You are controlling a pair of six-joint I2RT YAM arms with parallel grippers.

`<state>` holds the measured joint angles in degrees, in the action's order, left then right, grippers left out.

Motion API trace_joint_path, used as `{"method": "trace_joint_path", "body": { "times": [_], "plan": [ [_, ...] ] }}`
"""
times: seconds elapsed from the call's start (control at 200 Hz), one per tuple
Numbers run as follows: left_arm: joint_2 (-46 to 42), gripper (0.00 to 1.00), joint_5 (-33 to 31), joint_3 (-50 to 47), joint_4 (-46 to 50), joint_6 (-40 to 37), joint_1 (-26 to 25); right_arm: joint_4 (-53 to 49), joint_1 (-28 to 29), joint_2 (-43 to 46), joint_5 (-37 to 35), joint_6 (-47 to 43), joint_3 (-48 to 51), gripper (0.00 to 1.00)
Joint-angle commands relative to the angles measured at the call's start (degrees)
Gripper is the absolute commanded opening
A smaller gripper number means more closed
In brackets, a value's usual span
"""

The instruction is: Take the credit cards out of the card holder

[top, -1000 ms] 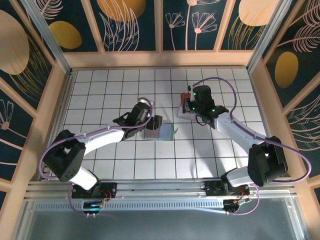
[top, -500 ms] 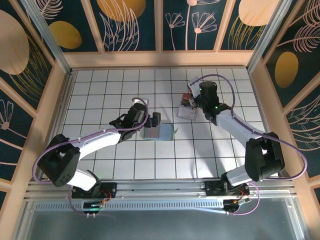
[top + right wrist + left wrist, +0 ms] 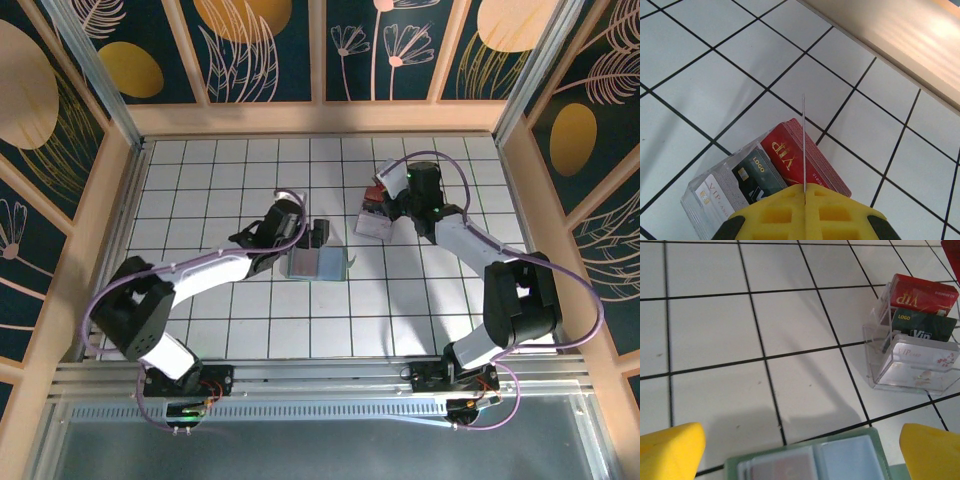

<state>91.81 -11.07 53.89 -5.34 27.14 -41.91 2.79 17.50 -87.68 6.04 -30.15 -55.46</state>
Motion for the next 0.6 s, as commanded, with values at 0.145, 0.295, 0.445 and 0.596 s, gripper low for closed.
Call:
{"method": "trace_joint_path", "body": {
  "times": [0.145,0.295,0.445,0.596],
  "plan": [
    [10.49,0.99,5.3,9.44,-0.01,-3.64,-1.23,1.04,-1.38,1.29,2.47,-0.15,0.14,0.0],
    [12.51,0.99,6.63,10.82,-0.33,-2.57,-1.6,-0.67,-1.69,-0.42,3.18,-2.0,-0.61,0.0],
    [12.35,0.99,6.63,9.86,-0.98,-1.44,-1.57,0.06,-1.73,-2.43,2.44,-3.34,-0.9,0.0],
    [12.01,0.99,5.39,9.18,-0.46,-1.35,-1.6,1.61,-1.8,-3.91,2.0,-4.51,-0.75,0.0]
  ]
}}
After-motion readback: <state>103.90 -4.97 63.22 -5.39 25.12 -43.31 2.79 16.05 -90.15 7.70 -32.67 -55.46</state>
